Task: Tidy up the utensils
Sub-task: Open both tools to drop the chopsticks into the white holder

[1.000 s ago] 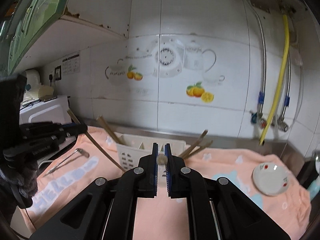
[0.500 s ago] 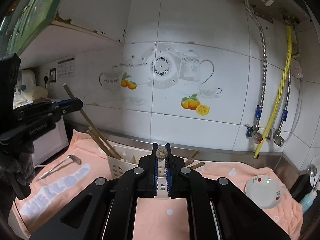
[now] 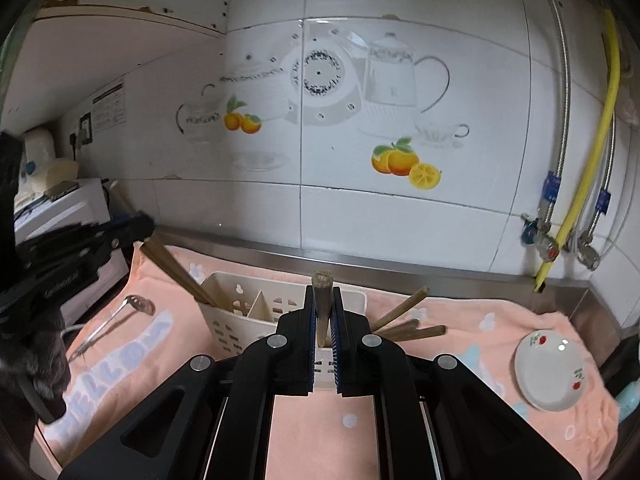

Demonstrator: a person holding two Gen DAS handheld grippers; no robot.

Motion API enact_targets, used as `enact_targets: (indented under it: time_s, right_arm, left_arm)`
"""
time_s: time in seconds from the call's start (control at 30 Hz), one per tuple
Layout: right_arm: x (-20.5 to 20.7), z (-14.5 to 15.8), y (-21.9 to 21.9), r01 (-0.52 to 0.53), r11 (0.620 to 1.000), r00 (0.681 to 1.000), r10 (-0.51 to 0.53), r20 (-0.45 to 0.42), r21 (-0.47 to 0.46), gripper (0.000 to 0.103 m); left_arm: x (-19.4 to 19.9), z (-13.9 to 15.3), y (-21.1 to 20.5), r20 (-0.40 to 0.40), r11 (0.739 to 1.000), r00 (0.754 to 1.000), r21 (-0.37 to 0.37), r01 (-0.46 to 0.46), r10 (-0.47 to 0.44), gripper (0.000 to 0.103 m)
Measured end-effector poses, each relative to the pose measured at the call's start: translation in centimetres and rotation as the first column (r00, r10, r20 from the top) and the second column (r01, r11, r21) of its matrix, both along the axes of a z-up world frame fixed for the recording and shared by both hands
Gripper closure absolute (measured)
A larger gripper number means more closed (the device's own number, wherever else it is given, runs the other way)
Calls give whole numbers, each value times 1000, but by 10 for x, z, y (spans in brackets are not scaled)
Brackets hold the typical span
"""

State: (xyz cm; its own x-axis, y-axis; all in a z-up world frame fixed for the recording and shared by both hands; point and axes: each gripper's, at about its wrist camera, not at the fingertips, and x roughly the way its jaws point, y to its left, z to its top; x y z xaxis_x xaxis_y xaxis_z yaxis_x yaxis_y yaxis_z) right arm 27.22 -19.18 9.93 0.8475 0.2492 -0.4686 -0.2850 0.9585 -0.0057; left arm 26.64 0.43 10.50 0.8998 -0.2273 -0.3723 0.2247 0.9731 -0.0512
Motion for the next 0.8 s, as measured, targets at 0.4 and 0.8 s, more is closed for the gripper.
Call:
enact_targets:
  time_s: [0.4,0.8]
  right_arm:
    - [0,2,-3,10,999,999,-11,47,31,76]
    - [-26,2,-16,23,998,997,-27,78,55,59]
  left_arm:
    - [-10,2,5,17,1000,1000,-4,-13,13,66]
    - [-39,2,14,30,1000,999,-22,-11,12,47]
